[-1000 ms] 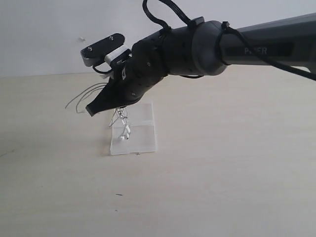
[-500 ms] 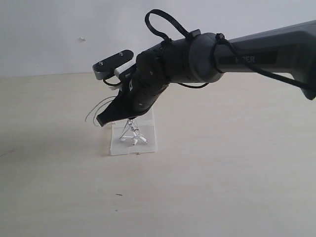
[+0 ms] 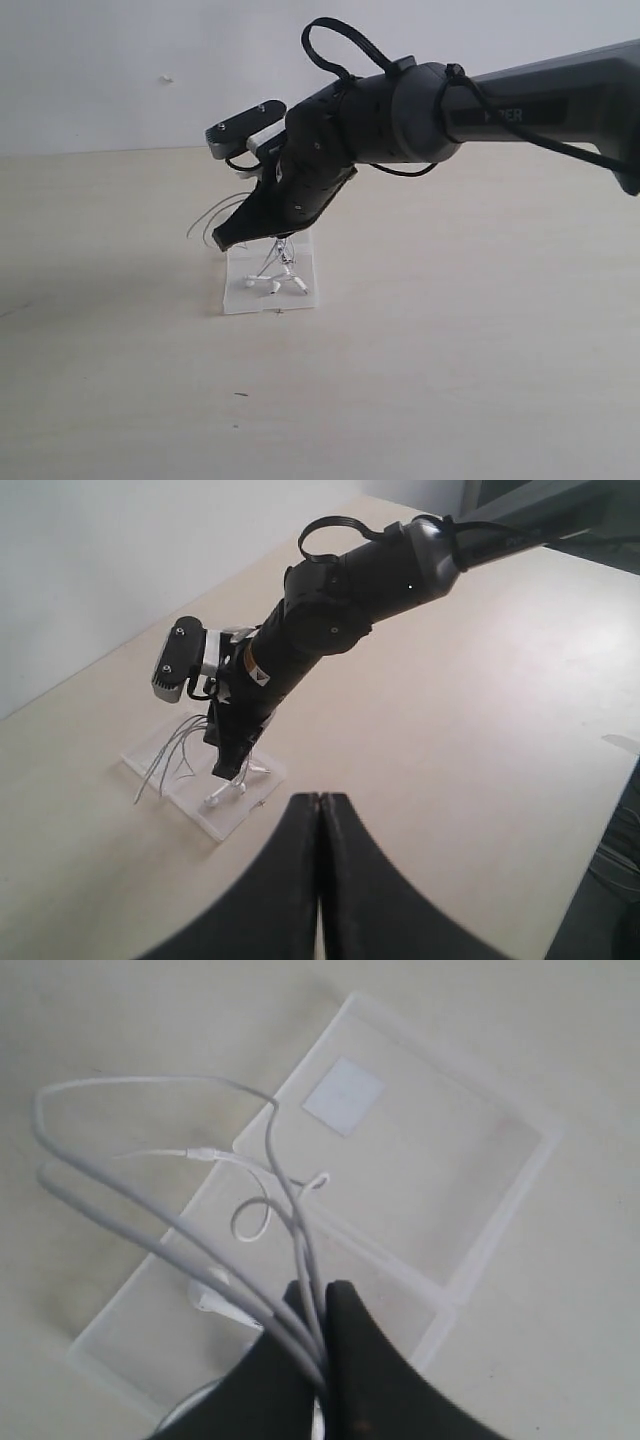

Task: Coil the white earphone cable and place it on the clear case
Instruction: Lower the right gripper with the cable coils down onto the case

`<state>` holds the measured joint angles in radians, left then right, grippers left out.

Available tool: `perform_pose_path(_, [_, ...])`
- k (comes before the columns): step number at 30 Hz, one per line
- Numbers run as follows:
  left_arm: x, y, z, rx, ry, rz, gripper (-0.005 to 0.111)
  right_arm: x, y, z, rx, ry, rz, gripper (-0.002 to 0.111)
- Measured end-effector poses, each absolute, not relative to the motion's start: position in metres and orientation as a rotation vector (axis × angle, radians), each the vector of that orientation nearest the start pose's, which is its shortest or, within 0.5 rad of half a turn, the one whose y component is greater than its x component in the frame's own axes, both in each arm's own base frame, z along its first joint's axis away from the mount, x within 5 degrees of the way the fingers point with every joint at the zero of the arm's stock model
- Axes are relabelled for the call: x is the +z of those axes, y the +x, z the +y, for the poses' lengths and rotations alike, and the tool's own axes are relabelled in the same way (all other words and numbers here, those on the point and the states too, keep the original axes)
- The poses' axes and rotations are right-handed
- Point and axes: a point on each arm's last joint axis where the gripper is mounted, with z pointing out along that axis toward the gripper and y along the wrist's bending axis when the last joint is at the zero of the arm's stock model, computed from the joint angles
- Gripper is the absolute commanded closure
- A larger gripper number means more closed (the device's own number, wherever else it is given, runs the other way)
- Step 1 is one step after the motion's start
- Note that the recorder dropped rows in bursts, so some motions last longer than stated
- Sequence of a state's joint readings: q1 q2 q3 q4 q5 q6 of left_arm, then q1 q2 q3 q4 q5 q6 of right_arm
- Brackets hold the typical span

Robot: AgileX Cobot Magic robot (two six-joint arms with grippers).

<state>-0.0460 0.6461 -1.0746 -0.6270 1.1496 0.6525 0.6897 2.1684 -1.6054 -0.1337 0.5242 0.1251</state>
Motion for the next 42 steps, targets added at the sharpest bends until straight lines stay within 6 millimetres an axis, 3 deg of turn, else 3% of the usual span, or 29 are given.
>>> perform_pose_path(18, [0.426,0.068,-0.052,-0.400,0.735,1.915,0.107,0.159,0.365,0.290,0.103,-0.859,2.509,0.108])
perform_pose_path(23, [0.426,0.068,-0.052,-0.400,0.735,1.915,0.107,0.149,0.365,0.288,0.068,-0.865,2.539,0.108])
perform_pose_path(32, [0.426,0.068,-0.052,-0.401,0.736,1.916,0.107,0.145,0.366,0.288,0.061,-0.863,2.549,0.079])
perform_pose_path(42, [0.426,0.068,-0.052,-0.401,0.736,1.916,0.107,0.145,0.366,0.289,0.066,-0.861,2.542,0.063])
